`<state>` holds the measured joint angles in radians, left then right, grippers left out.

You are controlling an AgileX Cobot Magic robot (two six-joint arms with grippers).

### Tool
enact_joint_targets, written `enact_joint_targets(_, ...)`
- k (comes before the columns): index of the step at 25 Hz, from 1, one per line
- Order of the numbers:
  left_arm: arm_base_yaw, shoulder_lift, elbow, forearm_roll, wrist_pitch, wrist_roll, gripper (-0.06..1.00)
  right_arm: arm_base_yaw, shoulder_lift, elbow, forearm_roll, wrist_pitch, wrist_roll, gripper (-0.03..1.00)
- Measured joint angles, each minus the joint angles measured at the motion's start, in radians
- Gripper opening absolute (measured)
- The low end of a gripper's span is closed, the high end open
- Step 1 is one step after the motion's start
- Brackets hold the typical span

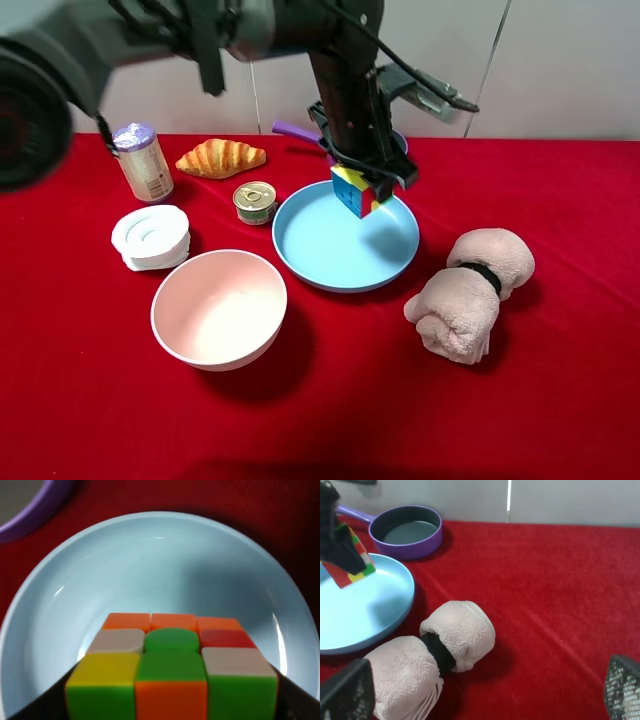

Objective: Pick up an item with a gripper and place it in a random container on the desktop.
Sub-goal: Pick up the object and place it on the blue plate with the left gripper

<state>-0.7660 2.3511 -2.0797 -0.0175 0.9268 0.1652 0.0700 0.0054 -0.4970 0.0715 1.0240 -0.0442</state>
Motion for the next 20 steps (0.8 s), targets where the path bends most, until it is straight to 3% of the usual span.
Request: enact_joint_targets(20, -0.001, 0.130, -0.028, -0.005, -0.038, 0.012, 0.57, 0.000, 0.000, 0.000, 0.000, -0.001, 0.000, 0.69)
